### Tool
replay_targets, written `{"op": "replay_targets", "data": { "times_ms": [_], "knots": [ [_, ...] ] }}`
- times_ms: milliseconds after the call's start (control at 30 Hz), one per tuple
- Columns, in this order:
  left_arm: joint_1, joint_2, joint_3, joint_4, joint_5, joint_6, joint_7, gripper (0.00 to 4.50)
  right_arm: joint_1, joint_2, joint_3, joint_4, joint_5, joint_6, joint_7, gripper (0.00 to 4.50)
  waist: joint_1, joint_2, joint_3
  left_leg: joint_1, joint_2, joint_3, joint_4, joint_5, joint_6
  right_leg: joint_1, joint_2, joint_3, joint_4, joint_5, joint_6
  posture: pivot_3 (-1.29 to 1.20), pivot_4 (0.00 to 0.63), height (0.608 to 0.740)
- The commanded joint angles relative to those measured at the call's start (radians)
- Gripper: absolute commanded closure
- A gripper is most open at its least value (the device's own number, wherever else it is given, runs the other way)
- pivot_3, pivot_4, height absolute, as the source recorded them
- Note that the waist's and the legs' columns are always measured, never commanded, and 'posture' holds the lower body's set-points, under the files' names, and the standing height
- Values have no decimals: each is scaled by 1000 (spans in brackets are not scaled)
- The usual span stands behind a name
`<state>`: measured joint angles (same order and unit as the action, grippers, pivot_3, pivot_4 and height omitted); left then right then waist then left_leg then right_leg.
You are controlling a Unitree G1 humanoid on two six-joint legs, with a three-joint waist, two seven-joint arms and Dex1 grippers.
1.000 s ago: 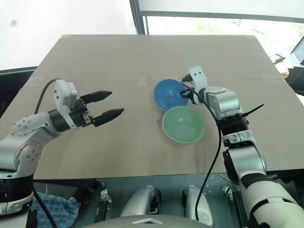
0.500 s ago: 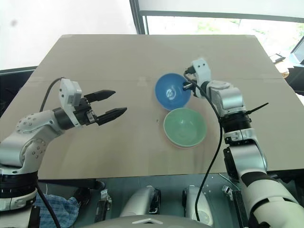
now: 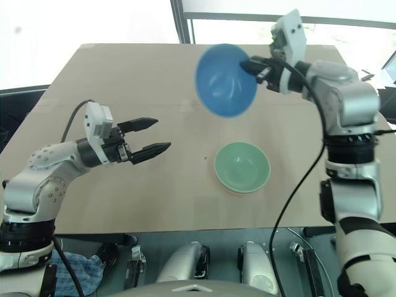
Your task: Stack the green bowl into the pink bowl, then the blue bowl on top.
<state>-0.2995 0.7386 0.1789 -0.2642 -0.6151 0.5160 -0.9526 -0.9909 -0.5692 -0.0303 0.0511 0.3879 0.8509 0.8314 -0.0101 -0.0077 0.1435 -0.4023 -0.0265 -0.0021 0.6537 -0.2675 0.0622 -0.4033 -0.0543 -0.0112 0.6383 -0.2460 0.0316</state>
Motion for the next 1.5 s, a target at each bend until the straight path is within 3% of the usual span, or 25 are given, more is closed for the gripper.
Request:
{"op": "replay_targets", "data": {
  "times_ms": [33,233,633,667,700,867,933,1000,1233,1500],
  "knots": [
    [-43,-2,-17,6,-13,-18,-40,0,57,-85,-1,-159,74,91,68,4441,-1,0,0,0,0,0,0,0,0,0,0,0,0,0,0,0,150,740],
    [-93,-6,-69,45,-8,-26,-124,0,200,-183,1,-345,176,218,106,4441,-4,0,0,1,1,0,0,-1,2,0,0,0,1,0,0,0,150,740],
    [-210,-28,-159,119,15,-41,-238,0,327,-221,54,-485,247,368,30,4441,0,0,0,0,1,0,1,0,1,0,0,0,1,0,0,0,150,740],
    [-212,-29,-161,120,17,-42,-239,0,327,-224,55,-482,247,367,26,3767,0,0,0,0,1,0,2,0,1,0,0,0,1,0,0,0,150,740],
    [-212,-31,-162,120,18,-43,-241,0,327,-229,56,-480,247,364,25,3628,0,0,0,0,1,0,2,0,1,0,0,0,1,0,0,0,150,740],
    [-203,-38,-161,111,21,-41,-241,0,318,-250,67,-443,230,341,21,1653,0,0,0,0,1,0,2,0,0,0,0,0,1,0,0,0,150,740],
    [-200,-40,-159,107,21,-40,-239,0,315,-258,70,-432,225,332,21,649,0,0,0,0,1,0,2,0,0,0,0,0,1,0,0,0,150,740],
    [-194,-39,-153,100,16,-37,-236,0,313,-267,68,-418,219,323,22,29,0,0,0,0,1,0,2,0,0,0,0,0,1,0,0,0,150,740],
    [-147,-25,-125,50,-4,-19,-217,0,374,-320,2,-371,222,268,56,29,4,-1,0,0,1,0,3,0,1,1,0,0,1,0,0,0,150,740],
    [-59,-20,-65,-34,-10,-21,-150,0,620,-395,-195,-352,205,49,127,29,22,-1,0,0,1,0,3,0,1,1,0,0,1,0,0,0,150,740]
  ]
}}
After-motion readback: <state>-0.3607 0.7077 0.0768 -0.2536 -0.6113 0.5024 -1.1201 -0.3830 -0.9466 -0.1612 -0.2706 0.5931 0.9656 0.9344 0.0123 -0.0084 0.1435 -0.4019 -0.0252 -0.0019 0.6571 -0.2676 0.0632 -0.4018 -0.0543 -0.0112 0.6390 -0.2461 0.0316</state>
